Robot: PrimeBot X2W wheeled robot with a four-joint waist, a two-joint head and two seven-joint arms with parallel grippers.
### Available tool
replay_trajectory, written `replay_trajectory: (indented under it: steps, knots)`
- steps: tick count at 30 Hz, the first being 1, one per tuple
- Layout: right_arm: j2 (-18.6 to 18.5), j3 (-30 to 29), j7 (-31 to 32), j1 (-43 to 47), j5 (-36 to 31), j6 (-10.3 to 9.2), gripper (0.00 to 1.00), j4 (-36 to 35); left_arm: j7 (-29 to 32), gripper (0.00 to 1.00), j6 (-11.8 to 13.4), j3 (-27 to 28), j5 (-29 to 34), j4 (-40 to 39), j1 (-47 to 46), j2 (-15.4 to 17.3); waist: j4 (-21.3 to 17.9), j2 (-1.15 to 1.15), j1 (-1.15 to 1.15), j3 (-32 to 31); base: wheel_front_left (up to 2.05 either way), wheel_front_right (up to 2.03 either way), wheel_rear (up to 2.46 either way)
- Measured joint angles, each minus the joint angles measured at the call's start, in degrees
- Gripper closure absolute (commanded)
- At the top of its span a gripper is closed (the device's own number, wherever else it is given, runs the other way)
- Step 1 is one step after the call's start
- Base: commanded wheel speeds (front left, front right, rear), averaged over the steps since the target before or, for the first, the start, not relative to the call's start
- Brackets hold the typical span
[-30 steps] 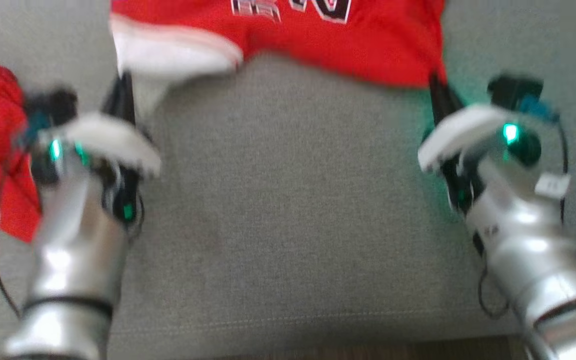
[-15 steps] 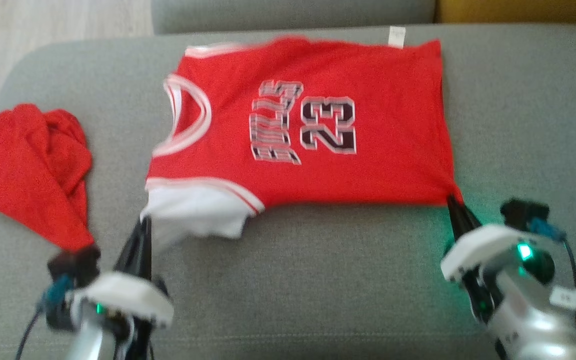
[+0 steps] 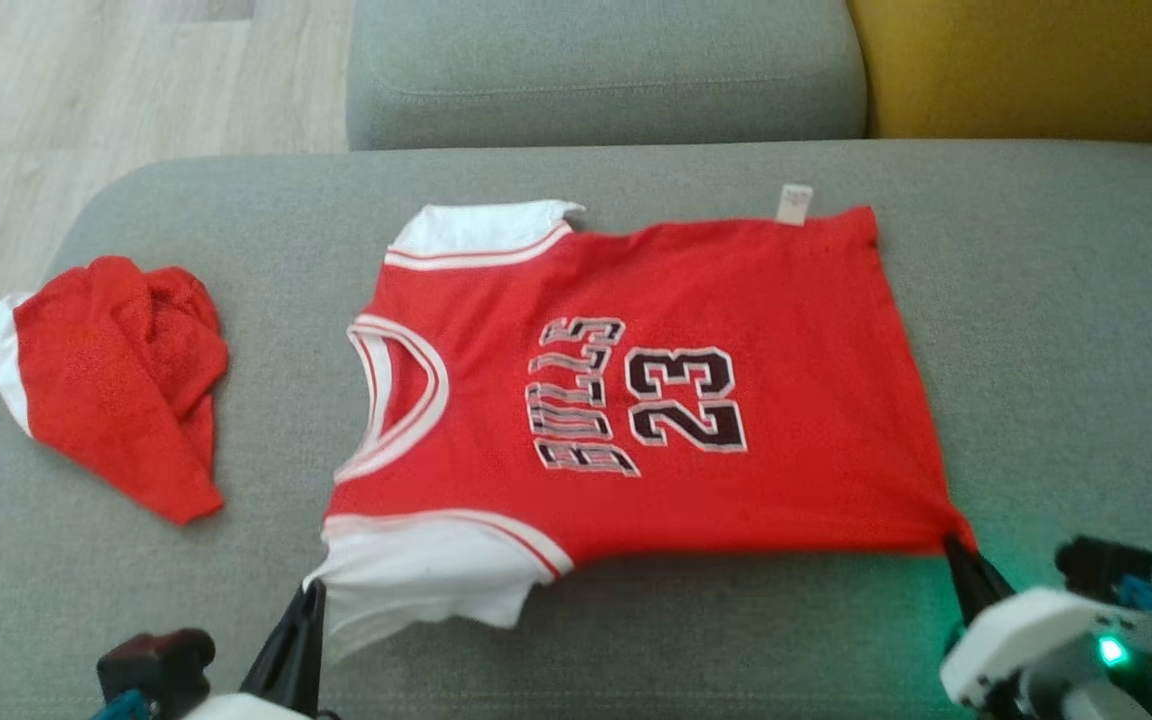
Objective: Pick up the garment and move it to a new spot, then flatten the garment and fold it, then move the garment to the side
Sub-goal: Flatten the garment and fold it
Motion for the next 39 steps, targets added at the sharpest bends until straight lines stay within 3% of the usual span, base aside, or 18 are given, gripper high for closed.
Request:
replay_trajectory:
  steps: [4, 8, 12, 16, 27, 39]
  knots:
    - [1.3, -6.6, 5.8, 7.3, -4.1, 0.0, 1.0, -9.8, 2.4, 1.0, 1.1, -0.2, 0.0, -2.9, 1.8, 0.4, 0.2, 0.0, 0.0, -0.5, 0.0, 0.0, 0.0]
    - [5.2, -12.2, 13.0, 14.4, -8.9, 0.0, 1.0, -21.1, 3.7, 1.0, 1.7, -0.1, 0.0, -4.2, 2.6, 1.0, 0.0, 0.0, 0.0, -0.4, 0.0, 0.0, 0.0]
    - [7.8, -14.9, 19.5, 17.9, -11.4, 0.0, 1.0, -29.7, 4.3, 1.0, 1.6, 0.0, -0.6, -4.1, 2.3, 1.4, -0.6, 0.0, 0.0, 0.0, 0.0, 0.0, 0.0]
    - [8.7, -15.3, 24.1, 18.0, -12.4, 0.0, 1.0, -33.9, 4.3, 1.0, 0.6, 0.2, -1.5, -1.8, 0.4, 1.6, -1.3, 0.0, 0.0, 0.5, 0.0, 0.0, 0.0]
    - [9.0, -15.7, 32.1, 7.2, -13.1, 0.0, 1.0, -30.8, 4.1, 1.0, -4.3, 0.1, -5.1, 10.1, -18.5, 1.3, -1.5, 0.0, 0.0, 4.2, 0.0, 0.0, 0.0]
    - [9.0, -15.4, 29.9, -6.4, -12.7, 0.0, 1.0, -20.6, 0.9, 1.0, -9.2, -0.5, -6.8, 29.4, -35.1, -0.5, -2.2, 0.0, 0.01, 9.6, 0.0, 0.0, 0.0]
